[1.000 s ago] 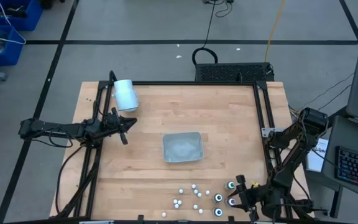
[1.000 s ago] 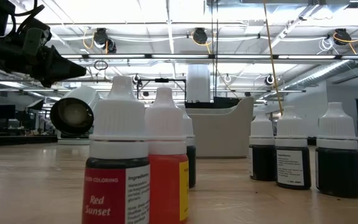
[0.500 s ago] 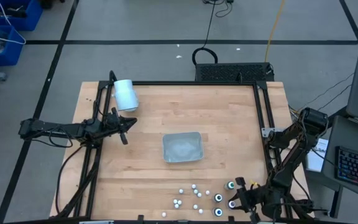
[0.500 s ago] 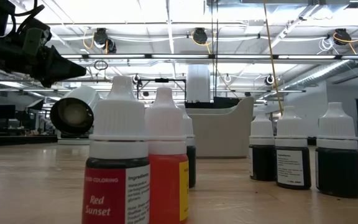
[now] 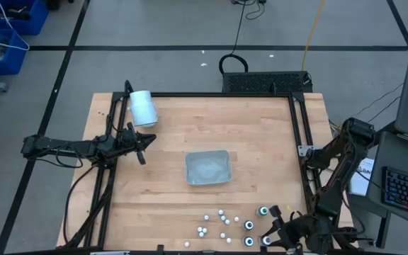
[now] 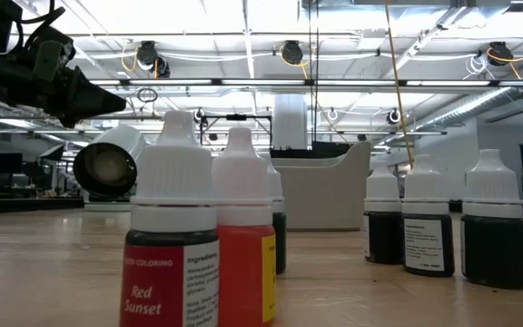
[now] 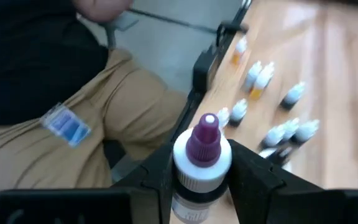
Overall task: Pick & Place food coloring
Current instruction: Put the large purple food coloring bottle into the bin
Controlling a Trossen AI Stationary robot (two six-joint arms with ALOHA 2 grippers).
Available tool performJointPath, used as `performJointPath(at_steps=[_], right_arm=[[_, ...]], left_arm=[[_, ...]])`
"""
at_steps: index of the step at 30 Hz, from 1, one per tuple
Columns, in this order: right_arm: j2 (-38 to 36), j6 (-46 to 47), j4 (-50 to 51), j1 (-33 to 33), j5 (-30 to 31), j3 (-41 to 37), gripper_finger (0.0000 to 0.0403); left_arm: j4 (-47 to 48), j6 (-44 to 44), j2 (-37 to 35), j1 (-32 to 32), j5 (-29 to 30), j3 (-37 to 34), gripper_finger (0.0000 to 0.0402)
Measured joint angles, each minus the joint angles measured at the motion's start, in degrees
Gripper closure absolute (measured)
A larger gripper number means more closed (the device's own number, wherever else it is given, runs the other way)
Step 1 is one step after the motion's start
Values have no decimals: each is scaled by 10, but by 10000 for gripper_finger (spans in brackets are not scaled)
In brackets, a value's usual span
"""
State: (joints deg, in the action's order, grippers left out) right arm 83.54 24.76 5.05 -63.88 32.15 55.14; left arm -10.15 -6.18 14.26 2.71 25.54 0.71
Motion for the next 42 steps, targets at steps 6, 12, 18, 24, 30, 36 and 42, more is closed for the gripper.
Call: performJointPath(at_steps=[6, 12, 18, 24, 30, 36, 42], right_arm=[[-69, -120, 31, 16, 98, 40, 294], [-151, -217, 46, 81, 176, 50, 294], [-192, -264, 45, 223, 136, 50, 294], [-159, -289, 16, 378, -46, 50, 294], [-79, -320, -89, 481, -197, 50, 294], [10, -328, -199, 535, -265, 50, 294], [81, -305, -251, 570, -265, 50, 294]], left_arm=[[0, 17, 0, 0, 0, 0, 364], [0, 18, 0, 0, 0, 0, 364], [1, 18, 0, 0, 0, 0, 364], [20, -10, 0, 0, -1, 0, 364], [51, -46, 0, 0, -2, 0, 364], [60, -52, 0, 0, -3, 0, 364], [63, -52, 0, 0, -20, 0, 364]])
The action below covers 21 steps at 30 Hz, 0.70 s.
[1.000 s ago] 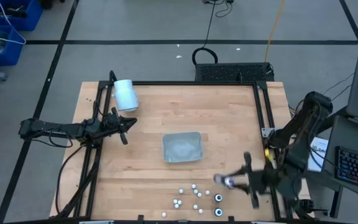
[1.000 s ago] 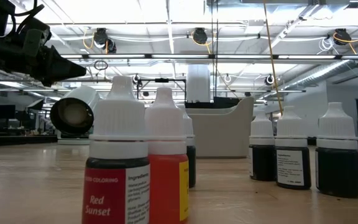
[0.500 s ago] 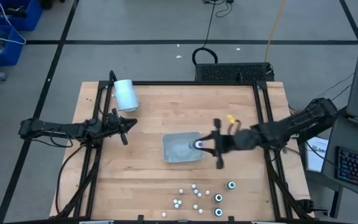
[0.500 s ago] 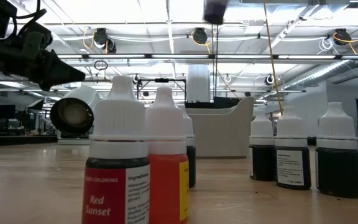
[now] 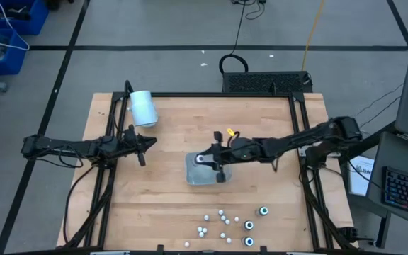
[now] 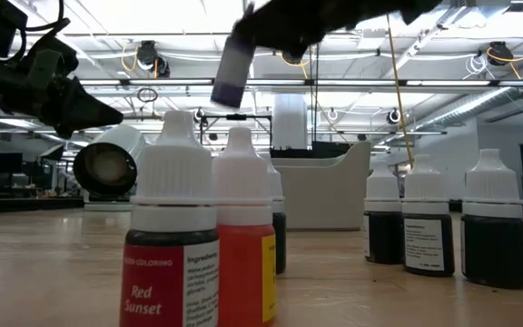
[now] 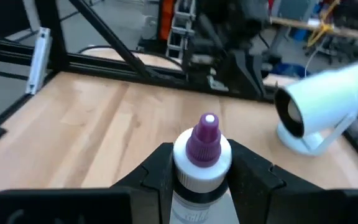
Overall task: Pick & Place food coloring
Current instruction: Put the large purple food coloring bottle into the bin
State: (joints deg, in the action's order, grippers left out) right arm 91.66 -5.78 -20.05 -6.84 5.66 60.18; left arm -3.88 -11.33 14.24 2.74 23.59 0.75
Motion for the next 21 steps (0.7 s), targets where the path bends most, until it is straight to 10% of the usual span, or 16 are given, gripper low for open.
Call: performJointPath(at_steps=[21], right_arm=[[144, 67, -43, 35, 1, 20, 294]], left_arm=[[2, 5, 0, 0, -1, 0, 364]])
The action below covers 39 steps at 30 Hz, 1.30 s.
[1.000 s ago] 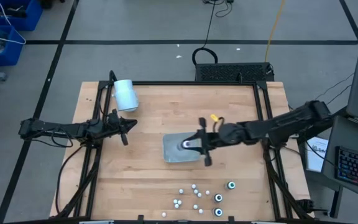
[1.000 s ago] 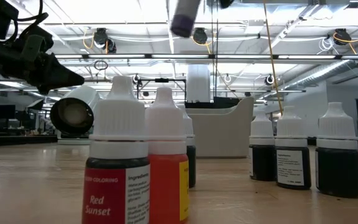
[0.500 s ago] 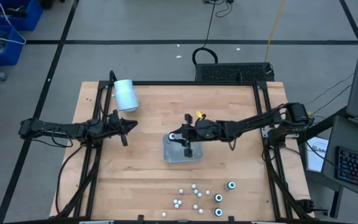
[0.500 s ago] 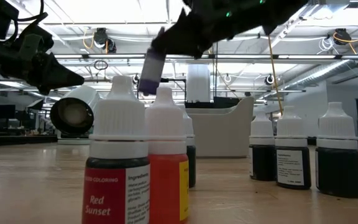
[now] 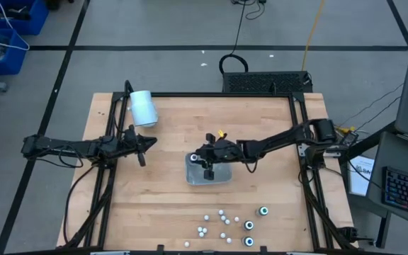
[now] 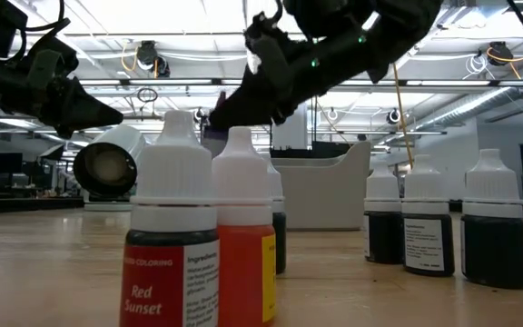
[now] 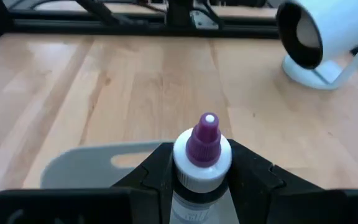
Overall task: Pick & Place food coloring
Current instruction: Put the large purple food coloring bottle into the bin, then adjust the bin on the table
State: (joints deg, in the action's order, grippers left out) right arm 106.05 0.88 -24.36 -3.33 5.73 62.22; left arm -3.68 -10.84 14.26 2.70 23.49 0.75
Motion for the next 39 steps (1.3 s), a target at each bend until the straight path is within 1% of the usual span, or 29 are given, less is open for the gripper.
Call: performJointPath(at_steps=[2, 6, 16, 18, 23, 27, 32, 39], right_arm=[[14, 2, -16, 0, 1, 0, 294], [34, 6, -18, 5, 0, 0, 294], [61, 14, -29, 23, 0, 1, 294], [62, 14, -28, 25, 0, 2, 285], [60, 11, -30, 25, 0, 1, 239], [60, 1, -43, 23, 0, 1, 211], [57, -6, -43, 17, 2, 0, 190], [40, -17, -46, 12, 4, -1, 173]], left_arm=[[0, 2, 0, 0, 0, 0, 364], [0, 2, 0, 0, 0, 0, 364], [0, 1, 0, 0, 0, 0, 364], [0, 1, 0, 0, 0, 0, 364], [0, 1, 0, 0, 0, 0, 364], [0, 1, 0, 0, 0, 0, 364], [0, 1, 0, 0, 0, 0, 364], [0, 1, 0, 0, 0, 0, 364]])
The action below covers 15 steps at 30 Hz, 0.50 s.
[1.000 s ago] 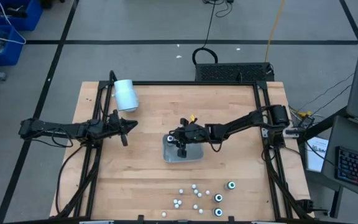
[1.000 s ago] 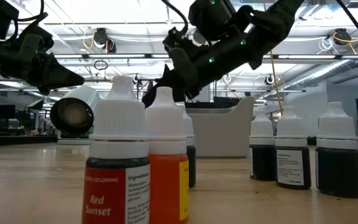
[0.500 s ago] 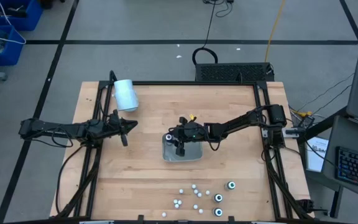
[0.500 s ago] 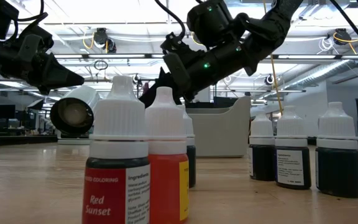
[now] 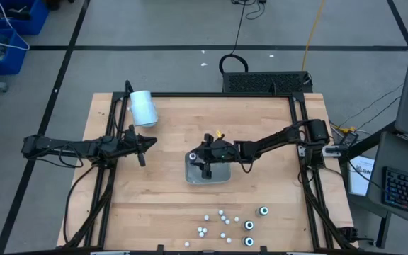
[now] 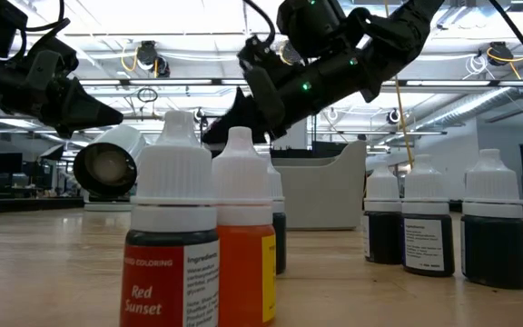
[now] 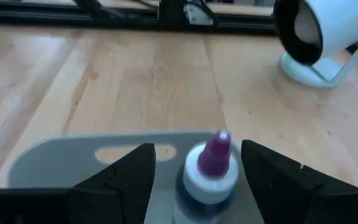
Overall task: Pick & Place food coloring
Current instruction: Adjust the bin on the table
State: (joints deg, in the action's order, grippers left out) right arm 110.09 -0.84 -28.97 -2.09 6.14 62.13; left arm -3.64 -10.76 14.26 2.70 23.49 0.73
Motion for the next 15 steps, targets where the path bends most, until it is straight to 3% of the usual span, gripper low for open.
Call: performJointPath(at_steps=[11, 15], right_arm=[[-37, -13, 29, -3, 5, 0, 163], [-109, -41, 108, -20, 82, 1, 163]], left_arm=[[0, 0, 0, 0, 0, 0, 364], [3, 0, 0, 0, -2, 0, 364]])
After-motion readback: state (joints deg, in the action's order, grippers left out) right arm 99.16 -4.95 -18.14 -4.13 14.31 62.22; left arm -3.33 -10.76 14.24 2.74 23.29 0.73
